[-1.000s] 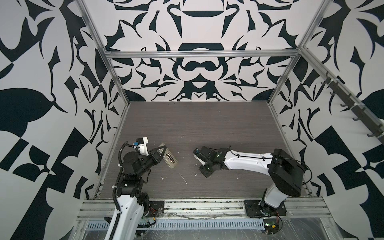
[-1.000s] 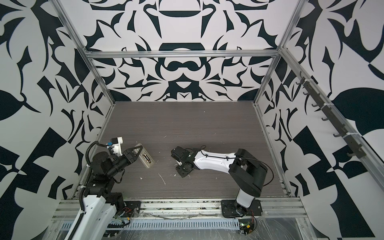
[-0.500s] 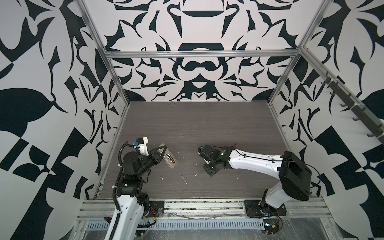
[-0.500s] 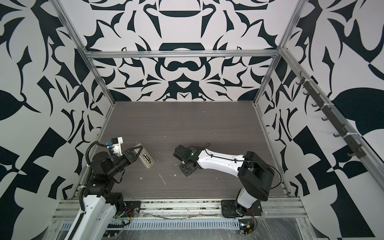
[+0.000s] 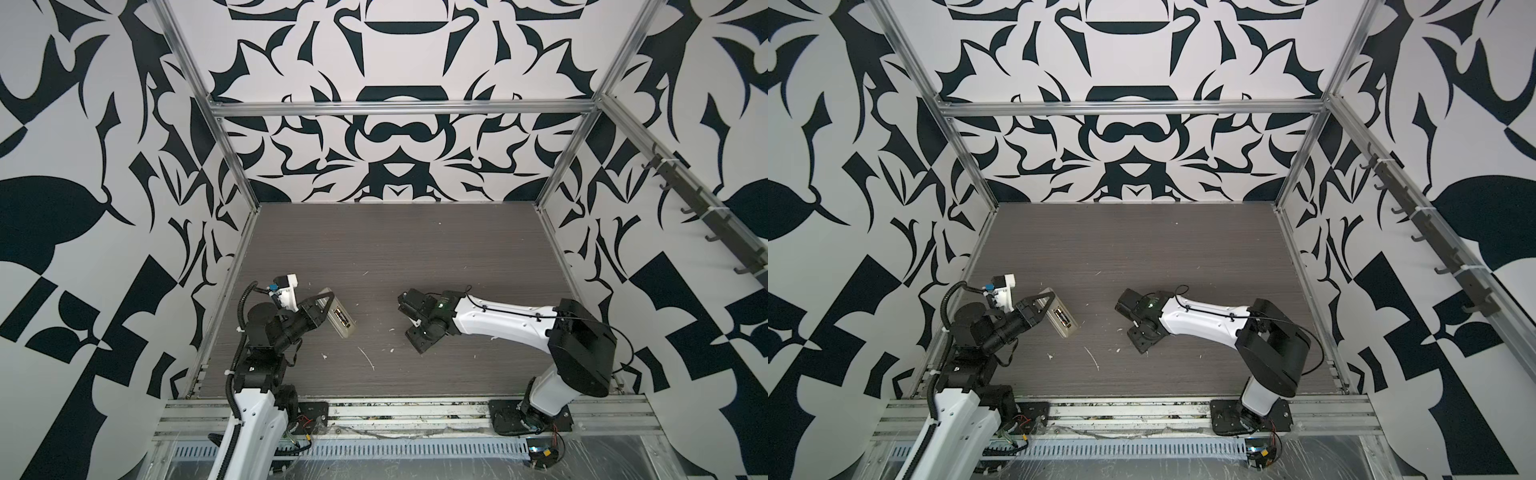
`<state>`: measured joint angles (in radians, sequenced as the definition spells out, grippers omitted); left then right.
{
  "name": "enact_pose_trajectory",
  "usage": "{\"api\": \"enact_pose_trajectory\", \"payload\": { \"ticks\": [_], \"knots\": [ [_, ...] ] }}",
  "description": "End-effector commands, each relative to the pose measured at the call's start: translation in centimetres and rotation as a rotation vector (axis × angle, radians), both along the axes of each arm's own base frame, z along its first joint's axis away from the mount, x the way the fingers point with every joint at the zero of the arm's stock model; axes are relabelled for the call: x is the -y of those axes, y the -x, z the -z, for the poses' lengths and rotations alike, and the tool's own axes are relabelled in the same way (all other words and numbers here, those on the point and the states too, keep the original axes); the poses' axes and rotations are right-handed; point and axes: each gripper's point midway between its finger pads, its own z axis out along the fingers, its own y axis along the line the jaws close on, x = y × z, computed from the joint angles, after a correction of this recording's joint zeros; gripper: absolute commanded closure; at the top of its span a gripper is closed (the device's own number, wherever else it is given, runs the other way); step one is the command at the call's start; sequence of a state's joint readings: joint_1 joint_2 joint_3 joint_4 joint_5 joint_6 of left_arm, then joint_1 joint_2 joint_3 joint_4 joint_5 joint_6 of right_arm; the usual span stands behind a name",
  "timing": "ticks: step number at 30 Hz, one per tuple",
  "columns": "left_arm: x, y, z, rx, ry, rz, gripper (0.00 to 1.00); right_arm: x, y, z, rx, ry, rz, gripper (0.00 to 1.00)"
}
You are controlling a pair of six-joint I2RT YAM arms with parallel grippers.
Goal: Load the batteries into the remote control
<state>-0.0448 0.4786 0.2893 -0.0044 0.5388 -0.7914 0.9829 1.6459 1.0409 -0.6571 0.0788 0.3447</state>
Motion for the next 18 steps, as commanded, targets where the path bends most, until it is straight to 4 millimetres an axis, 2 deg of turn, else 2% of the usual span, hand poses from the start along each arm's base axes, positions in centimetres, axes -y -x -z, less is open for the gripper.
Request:
{"api": "enact_pose_trajectory", "payload": {
  "ticks": [1,8,18],
  "knots": [
    [0.1,0.0,-0.8,0.042,0.002,0.007,1.00,-0.5,-0.5,-0.6,0.007,-0.015,0.027,0.34],
    [0.1,0.0,-0.8,0.041,0.002,0.007,1.00,-0.6,-0.3,0.6,-0.017,-0.003,0.033,0.34],
    [0.1,0.1,-0.8,0.040,0.002,0.007,1.00,-0.5,-0.3,1.8,-0.036,0.009,0.041,0.43]
  ]
}}
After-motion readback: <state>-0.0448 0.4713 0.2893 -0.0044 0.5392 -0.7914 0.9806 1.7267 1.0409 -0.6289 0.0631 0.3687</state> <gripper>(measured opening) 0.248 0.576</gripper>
